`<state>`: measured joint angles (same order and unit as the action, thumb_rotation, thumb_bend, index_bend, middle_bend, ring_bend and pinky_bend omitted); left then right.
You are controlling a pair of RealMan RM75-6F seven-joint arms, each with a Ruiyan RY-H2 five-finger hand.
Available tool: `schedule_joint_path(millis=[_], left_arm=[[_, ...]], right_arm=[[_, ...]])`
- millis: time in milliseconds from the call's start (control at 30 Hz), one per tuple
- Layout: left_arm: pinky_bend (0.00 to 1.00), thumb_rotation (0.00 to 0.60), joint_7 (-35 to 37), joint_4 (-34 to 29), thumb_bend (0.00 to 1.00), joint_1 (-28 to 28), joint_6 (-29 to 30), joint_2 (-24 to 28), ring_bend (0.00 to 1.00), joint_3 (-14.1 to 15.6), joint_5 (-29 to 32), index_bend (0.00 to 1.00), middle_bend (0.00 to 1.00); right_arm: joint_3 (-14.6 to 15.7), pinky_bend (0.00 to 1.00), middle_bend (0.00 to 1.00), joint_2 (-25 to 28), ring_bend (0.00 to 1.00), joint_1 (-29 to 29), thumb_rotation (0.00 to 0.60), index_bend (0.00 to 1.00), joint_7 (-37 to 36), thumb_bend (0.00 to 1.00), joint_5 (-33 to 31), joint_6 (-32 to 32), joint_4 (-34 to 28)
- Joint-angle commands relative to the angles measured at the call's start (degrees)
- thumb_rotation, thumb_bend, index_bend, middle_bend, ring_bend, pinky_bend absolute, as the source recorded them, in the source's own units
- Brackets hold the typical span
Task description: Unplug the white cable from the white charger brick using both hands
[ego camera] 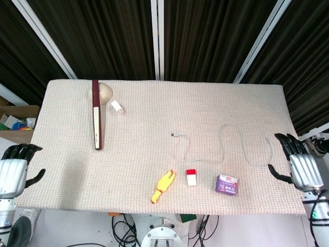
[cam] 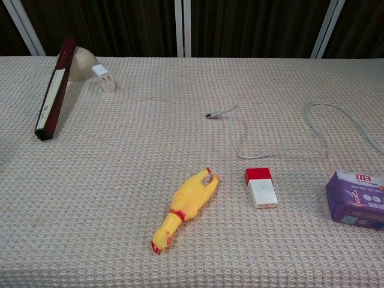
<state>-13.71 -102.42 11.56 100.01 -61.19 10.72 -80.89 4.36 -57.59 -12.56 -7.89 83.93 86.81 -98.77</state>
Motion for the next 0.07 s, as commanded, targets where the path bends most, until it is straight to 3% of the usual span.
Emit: schedule_joint_path(millis=[33,67], left_arm=[[0.21,0.6,1.1,1.2,0.17,-4.6,3.3,-1.2,0.2,1.6,-3.0,0.3,0.27],[0.21,0.6,1.0,1.7,0.17,-5.7,3.9,-1.6,0.2,1.7,-3.6,0.3,0.27]], right_arm=[[2.2,0.11,0.1,0.6,0.01,3.4,0.6,0.1,-3.4,0.35,2.2,2.0,3.3],[2.3,0.11,0.1,0.4,0.01,3.9,0.6,0.1,-4.2,0.36,2.5,2.1,4.1]])
